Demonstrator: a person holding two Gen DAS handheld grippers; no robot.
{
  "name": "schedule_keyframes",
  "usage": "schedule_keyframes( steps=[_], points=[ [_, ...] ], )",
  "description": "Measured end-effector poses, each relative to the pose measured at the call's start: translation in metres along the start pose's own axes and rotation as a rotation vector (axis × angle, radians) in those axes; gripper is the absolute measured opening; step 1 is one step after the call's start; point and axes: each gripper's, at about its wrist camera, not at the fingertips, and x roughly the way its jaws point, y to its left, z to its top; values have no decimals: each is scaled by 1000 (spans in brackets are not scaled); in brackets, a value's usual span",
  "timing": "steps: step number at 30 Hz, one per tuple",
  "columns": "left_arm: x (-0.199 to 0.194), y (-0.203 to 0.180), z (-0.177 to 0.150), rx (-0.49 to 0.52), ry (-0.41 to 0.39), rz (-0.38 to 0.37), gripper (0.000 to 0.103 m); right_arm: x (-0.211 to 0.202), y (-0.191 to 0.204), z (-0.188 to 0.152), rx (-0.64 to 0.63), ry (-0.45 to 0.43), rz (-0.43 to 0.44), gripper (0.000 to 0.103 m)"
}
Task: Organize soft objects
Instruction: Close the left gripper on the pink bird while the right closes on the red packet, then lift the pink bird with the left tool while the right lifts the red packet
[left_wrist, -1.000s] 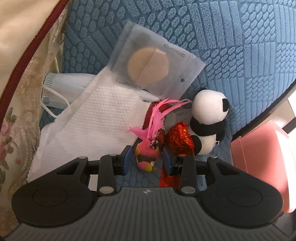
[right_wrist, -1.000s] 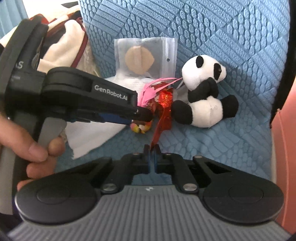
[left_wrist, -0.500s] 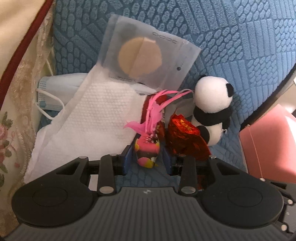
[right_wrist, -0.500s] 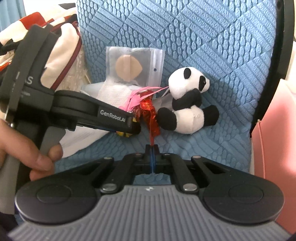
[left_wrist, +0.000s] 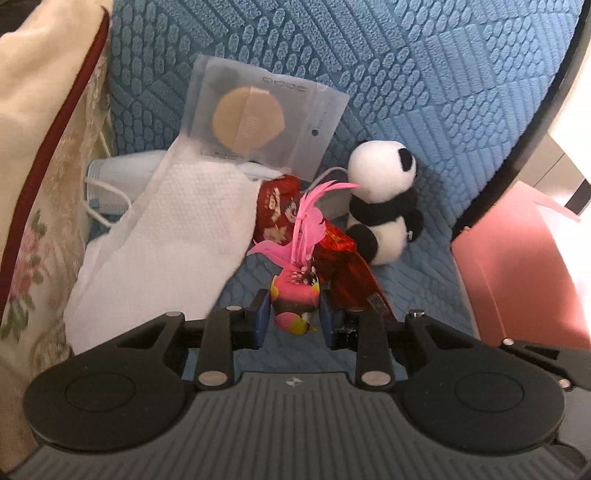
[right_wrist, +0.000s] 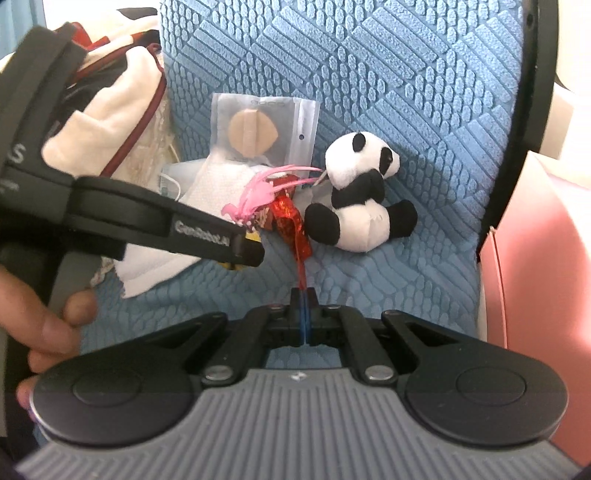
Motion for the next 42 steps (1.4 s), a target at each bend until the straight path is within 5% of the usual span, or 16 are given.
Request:
schedule_keyframes(
  steps=[9,16,20,26,30,32,42],
  points=[
    [-28,6,-23,-64,-15,-12,33,-19,1,-11,24,-16,-24,3],
    [-33,22,-23,-135,-31,2,33,-11,-7,-1,133,-56,41,8],
    [-34,26,-19,-160,-41,6,33,-1,-9,3,152,-63,85,41],
    [-31,28,-18,-180,-36,8,33,16,-7,11,91,-78,51,36],
    [-27,25,-17,-185,-26,5,33,33,-13,13,139,-57,53,10],
    [-26,24,-18,-187,-22,-4,33,36,-12,14,144,-49,55,5],
    [-35,20,-19,-147,-16,-28,33,20,4,13,-1,5,-2,3]
  ],
)
